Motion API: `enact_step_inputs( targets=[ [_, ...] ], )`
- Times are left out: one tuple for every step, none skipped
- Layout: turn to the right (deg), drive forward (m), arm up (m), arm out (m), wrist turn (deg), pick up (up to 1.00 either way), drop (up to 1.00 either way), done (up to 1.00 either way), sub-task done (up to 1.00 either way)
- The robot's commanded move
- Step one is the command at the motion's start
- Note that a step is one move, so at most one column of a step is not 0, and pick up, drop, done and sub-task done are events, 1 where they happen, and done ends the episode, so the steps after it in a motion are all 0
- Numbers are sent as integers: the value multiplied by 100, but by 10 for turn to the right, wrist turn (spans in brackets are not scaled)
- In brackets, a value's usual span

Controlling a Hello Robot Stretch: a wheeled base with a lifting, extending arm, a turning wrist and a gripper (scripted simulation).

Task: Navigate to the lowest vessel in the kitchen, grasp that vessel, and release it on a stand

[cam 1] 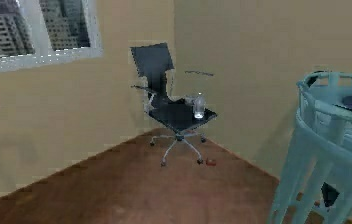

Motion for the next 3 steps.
enact_step_inputs(
  targets=[
    [0,70,0,0,0,0,0,0,0],
    [-450,0,0,0,0,0,0,0,0],
    [-300,0,0,0,0,0,0,0,0]
  ],
)
